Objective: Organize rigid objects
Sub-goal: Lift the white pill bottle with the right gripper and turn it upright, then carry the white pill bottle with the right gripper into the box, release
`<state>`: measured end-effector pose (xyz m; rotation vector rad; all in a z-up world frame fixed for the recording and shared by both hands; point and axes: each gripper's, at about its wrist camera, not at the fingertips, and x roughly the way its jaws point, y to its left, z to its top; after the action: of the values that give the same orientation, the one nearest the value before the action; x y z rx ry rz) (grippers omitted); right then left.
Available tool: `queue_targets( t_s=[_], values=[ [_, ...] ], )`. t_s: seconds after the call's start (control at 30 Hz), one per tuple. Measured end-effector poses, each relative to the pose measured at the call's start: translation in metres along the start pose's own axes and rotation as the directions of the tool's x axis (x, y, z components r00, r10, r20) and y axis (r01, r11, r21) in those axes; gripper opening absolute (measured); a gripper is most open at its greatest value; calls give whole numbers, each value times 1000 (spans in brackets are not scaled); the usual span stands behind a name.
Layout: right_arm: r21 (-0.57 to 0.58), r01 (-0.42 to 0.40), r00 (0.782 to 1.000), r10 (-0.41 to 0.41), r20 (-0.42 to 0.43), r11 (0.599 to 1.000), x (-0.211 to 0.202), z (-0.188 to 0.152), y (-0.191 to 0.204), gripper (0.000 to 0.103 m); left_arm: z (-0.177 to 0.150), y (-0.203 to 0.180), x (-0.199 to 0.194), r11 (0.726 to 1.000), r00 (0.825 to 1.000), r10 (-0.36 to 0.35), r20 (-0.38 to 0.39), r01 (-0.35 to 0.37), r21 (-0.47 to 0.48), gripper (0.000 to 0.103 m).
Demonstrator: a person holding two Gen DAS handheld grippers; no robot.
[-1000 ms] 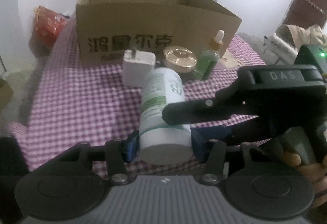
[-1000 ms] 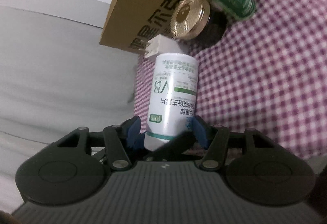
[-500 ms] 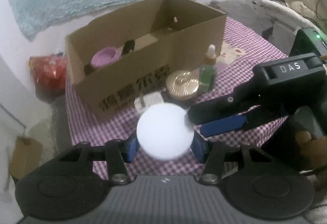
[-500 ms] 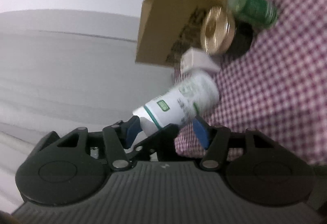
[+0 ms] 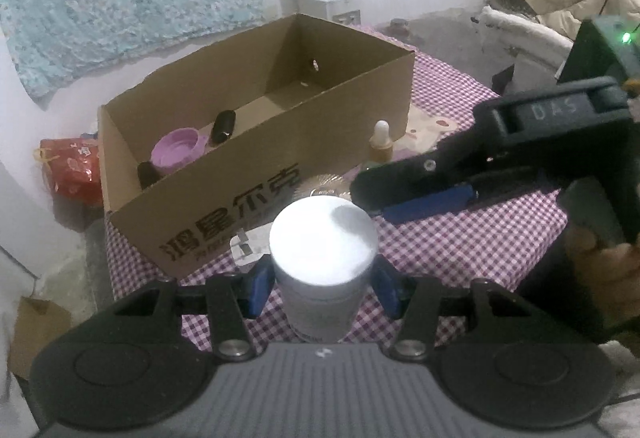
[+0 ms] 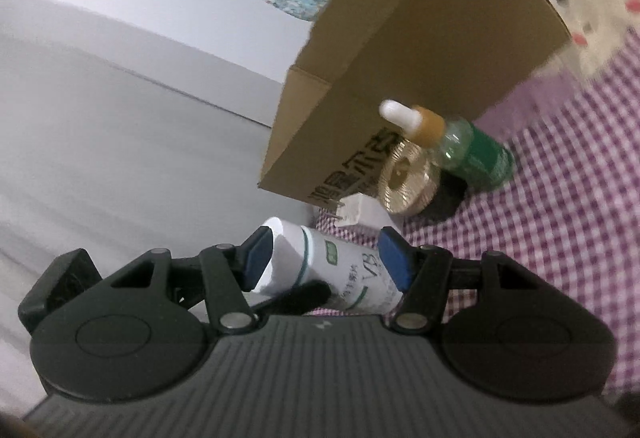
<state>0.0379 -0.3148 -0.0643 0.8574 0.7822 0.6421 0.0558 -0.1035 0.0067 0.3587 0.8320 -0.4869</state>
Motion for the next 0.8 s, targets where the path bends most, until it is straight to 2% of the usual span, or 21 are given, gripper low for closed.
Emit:
queue_targets(
  t_s=[0.1, 0.17, 0.27, 0.4, 0.6, 0.73, 0.8],
  values=[
    [-127, 62, 998, -62, 2, 990, 7, -3, 21, 64, -10, 1, 3, 999, 1000, -2, 15, 3, -38, 54],
    [-216, 112, 993, -115, -2, 970, 12, -7, 34, 65, -18, 1, 3, 998, 999, 2, 52, 2, -62, 54],
    [-343, 164, 984, -180, -14, 925, 19, -12, 54, 67, -26, 1, 1, 995, 995, 7, 102, 3, -95, 54],
    [-483, 194, 970, -240, -35, 854, 30, -19, 75, 70, -37, 5, 4, 989, 990, 5, 139, 15, -144, 54],
    [-578, 206, 949, -304, -78, 790, 58, -22, 91, 70, -53, 14, 8, 979, 978, -25, 207, 65, -192, 55],
    [-598, 227, 934, -346, -90, 769, 77, -26, 95, 70, -60, 17, 14, 978, 972, -34, 234, 80, -193, 55],
    [-603, 230, 930, -356, -95, 763, 83, -27, 97, 61, -61, 17, 13, 978, 970, -32, 242, 80, -193, 55]
  ],
)
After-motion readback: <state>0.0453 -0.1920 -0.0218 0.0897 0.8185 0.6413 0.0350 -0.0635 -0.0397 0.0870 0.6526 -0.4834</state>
